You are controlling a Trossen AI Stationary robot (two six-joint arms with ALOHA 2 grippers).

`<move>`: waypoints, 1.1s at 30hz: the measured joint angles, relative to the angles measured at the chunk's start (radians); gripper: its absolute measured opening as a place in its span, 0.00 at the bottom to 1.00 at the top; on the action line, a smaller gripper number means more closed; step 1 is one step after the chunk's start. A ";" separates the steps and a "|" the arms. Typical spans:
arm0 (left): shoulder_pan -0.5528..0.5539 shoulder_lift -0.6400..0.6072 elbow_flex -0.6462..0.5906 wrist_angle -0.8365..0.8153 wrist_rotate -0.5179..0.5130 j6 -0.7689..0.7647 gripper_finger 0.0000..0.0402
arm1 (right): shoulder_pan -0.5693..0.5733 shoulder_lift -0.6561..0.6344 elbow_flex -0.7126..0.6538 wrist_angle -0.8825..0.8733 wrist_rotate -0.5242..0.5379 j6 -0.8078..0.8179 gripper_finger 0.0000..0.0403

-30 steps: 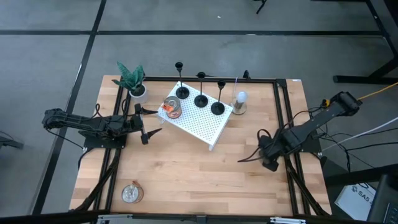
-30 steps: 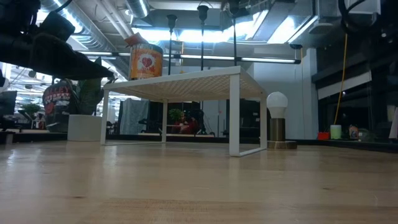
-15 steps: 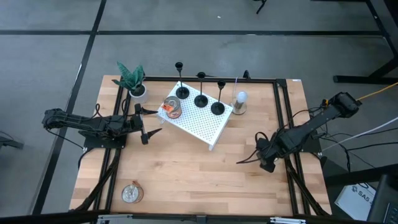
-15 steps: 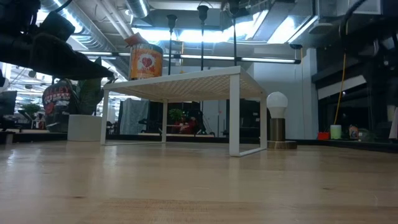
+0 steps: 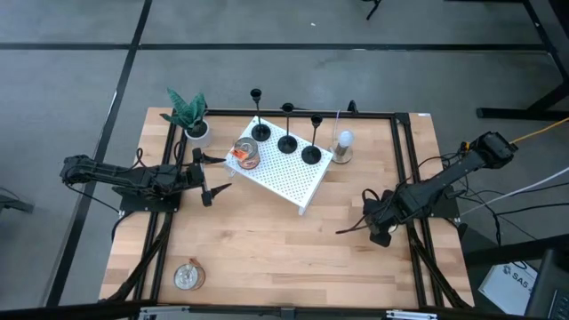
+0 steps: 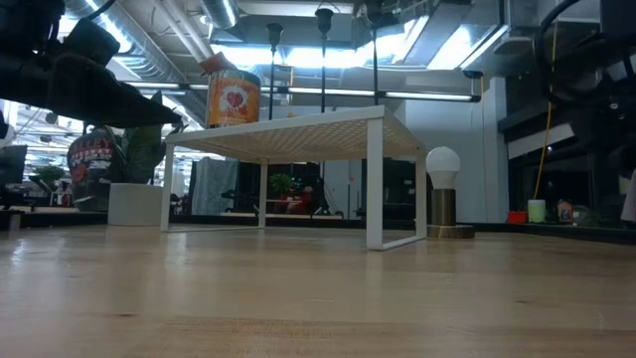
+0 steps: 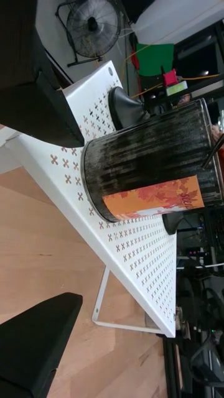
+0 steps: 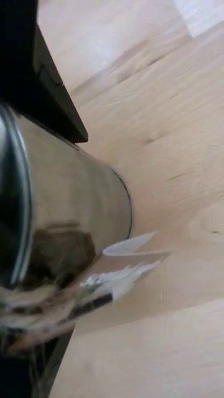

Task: Pick & Place candle stick holders
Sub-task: Put the brown scented candle on the shelf

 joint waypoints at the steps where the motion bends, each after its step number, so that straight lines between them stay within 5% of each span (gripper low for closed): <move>1: 0.000 0.000 0.000 0.000 0.000 0.000 1.00 | 0.000 0.000 0.000 0.002 0.003 -0.002 0.99; 12: 0.000 0.000 0.000 0.000 0.000 0.000 1.00 | 0.000 0.000 0.000 -0.013 0.017 0.010 0.98; 18: 0.000 0.000 0.000 0.000 0.000 0.000 1.00 | 0.000 0.000 0.002 -0.022 0.017 0.053 0.88; 33: 0.000 0.000 0.000 0.000 0.000 0.000 1.00 | 0.000 0.000 0.002 -0.005 0.029 0.028 0.88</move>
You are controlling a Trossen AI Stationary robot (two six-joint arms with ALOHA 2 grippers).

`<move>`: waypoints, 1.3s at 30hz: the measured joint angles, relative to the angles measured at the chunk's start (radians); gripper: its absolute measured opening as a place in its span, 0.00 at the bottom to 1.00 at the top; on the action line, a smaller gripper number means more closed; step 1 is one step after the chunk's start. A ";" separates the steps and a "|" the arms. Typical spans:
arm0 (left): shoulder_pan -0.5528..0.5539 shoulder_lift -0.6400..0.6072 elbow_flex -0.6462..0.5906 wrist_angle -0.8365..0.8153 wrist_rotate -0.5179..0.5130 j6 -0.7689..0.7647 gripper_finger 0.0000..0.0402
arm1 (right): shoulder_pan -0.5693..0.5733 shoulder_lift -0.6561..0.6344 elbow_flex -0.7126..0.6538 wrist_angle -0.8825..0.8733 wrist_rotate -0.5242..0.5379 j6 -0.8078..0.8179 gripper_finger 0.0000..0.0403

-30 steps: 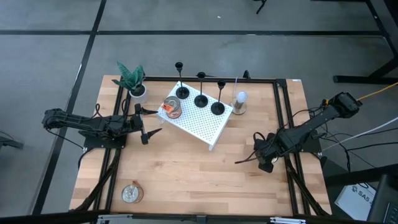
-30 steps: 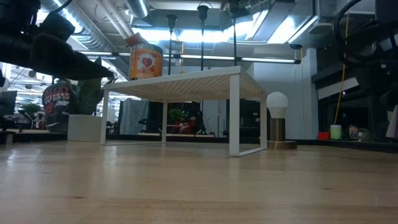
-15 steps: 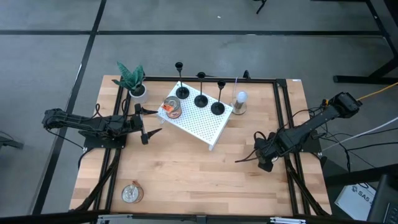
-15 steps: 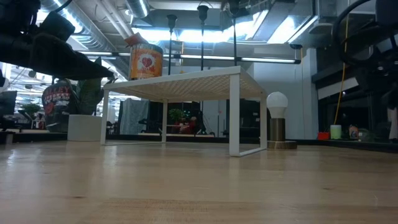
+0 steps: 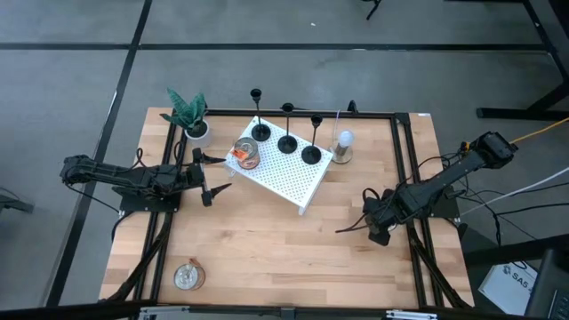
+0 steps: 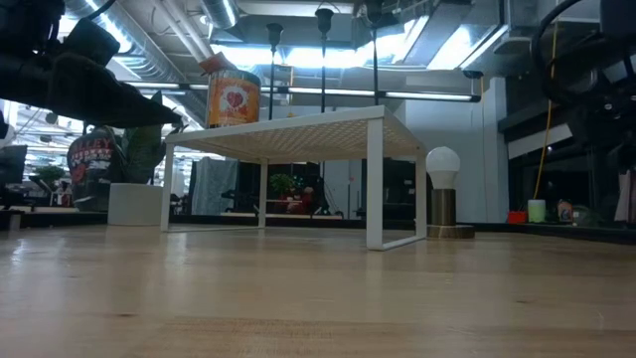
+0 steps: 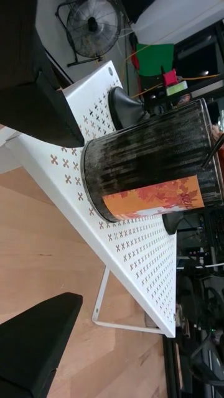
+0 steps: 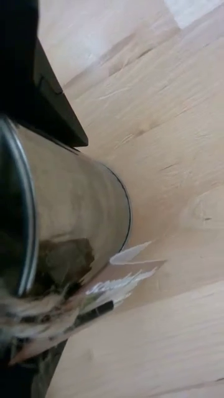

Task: Pick & Place candle stick holders
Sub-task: Put the brown scented candle on the shelf

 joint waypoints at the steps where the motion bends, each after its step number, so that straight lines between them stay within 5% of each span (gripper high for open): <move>1: 0.000 0.000 0.000 0.000 0.000 0.000 1.00 | 0.000 0.000 0.001 0.002 0.002 0.000 0.88; 24: 0.000 0.000 0.000 0.000 0.000 0.000 1.00 | -0.007 0.001 0.250 -0.114 0.146 -0.029 0.88; 39: 0.000 0.000 0.000 0.000 0.000 0.000 1.00 | -0.199 0.003 0.391 -0.039 0.131 -0.355 0.88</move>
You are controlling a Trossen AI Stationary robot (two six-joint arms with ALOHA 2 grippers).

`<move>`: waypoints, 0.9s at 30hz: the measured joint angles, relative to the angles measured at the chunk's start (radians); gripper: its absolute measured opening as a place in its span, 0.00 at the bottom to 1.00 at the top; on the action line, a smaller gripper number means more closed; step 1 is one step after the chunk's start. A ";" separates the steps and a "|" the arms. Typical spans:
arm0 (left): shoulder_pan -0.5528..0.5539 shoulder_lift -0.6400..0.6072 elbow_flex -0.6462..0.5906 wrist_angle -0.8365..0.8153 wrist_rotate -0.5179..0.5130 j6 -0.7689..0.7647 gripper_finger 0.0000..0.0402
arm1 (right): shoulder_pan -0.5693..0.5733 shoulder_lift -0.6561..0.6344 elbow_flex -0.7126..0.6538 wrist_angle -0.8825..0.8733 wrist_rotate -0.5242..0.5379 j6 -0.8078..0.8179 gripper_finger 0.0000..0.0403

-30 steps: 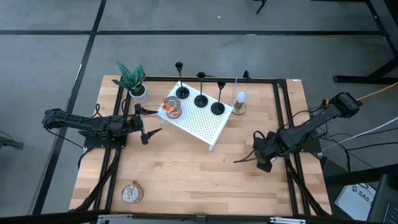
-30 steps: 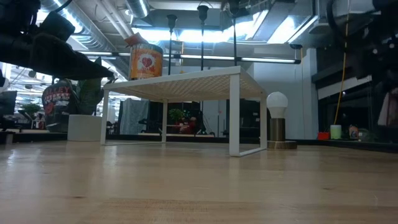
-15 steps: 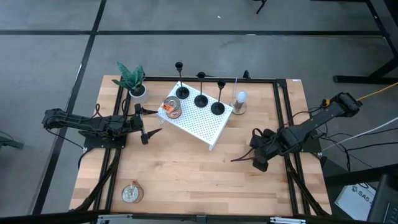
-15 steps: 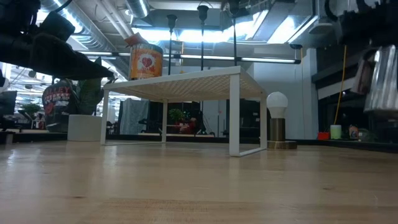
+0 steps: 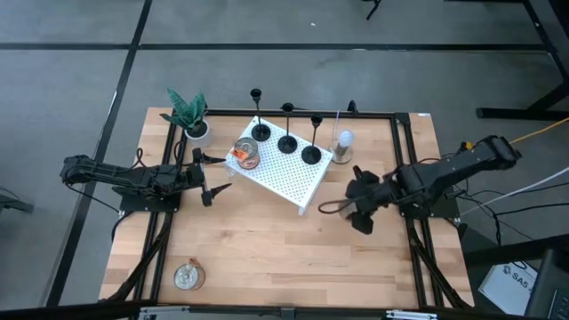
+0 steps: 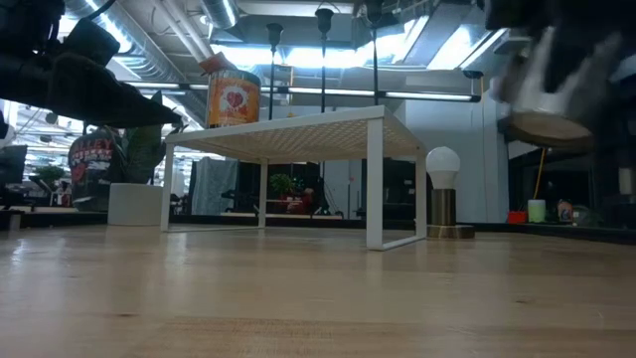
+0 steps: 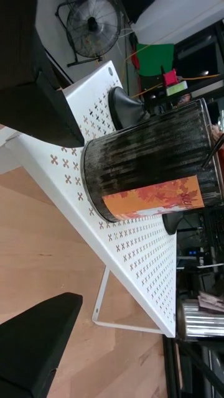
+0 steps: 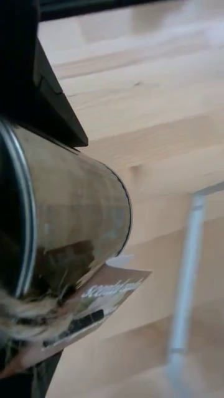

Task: Pick & Place candle stick holders
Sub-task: Put the brown scented candle on the shelf

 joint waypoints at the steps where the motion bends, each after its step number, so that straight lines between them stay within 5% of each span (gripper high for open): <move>1: 0.000 0.000 0.000 0.000 0.000 0.000 1.00 | -0.017 0.000 0.003 0.021 -0.007 -0.034 0.88; 13: 0.000 0.000 0.000 0.000 0.000 0.000 1.00 | -0.167 0.074 0.096 0.144 -0.126 -0.286 0.88; 27: 0.000 0.000 0.000 0.000 0.000 0.000 1.00 | -0.234 0.417 0.527 -0.105 -0.130 -0.525 0.88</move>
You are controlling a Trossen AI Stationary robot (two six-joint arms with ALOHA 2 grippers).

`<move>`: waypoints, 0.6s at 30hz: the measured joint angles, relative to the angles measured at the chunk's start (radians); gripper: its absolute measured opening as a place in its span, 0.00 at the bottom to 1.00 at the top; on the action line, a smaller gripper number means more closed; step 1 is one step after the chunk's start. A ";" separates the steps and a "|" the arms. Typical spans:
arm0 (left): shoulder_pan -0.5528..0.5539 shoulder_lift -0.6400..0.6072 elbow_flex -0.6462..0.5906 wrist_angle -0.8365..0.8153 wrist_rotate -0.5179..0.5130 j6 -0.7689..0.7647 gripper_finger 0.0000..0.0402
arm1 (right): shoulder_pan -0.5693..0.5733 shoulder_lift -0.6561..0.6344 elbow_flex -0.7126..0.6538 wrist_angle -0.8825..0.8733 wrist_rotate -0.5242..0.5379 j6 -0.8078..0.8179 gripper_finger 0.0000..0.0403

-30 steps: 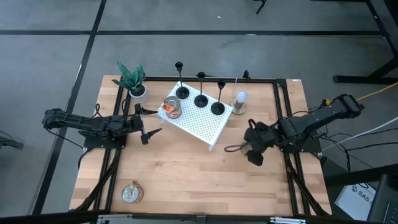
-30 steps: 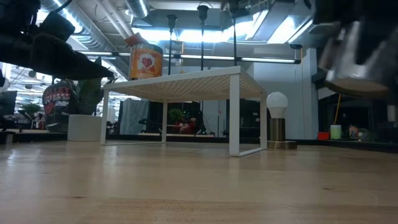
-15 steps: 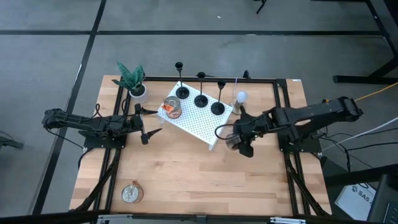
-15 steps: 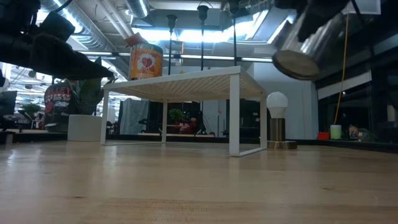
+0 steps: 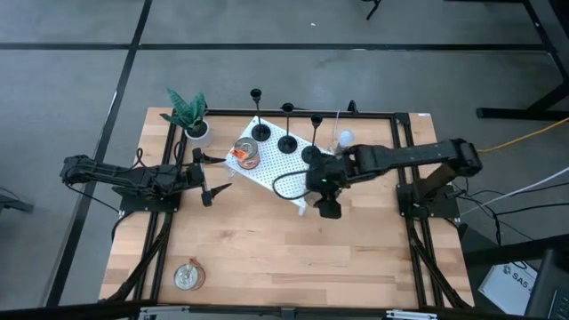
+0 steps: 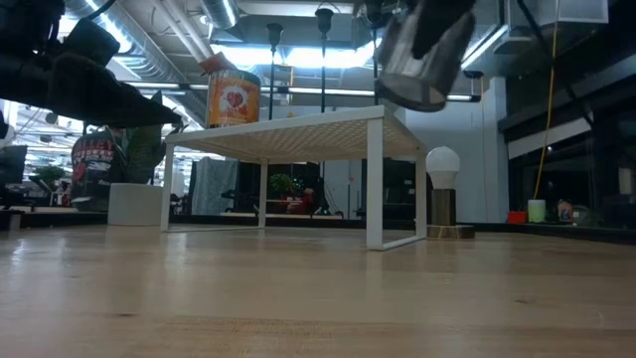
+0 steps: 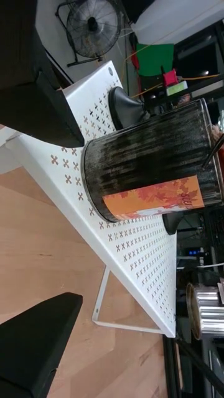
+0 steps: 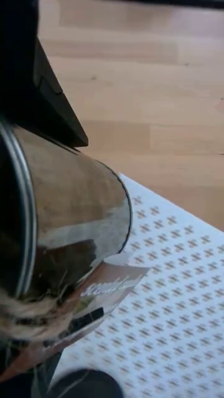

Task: Pick & Place candle stick holders
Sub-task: Put the brown scented candle on the shelf

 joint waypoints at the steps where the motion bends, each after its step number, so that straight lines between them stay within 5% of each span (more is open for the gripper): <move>1: 0.000 0.000 0.000 0.000 0.000 0.000 1.00 | -0.007 0.027 0.035 -0.022 0.000 -0.019 0.88; 10: 0.000 0.000 0.000 0.000 0.000 0.000 1.00 | -0.062 0.203 0.270 -0.168 0.000 -0.162 0.88; 18: 0.000 0.000 0.000 0.000 0.000 0.000 1.00 | -0.106 0.273 0.348 -0.227 0.000 -0.224 0.89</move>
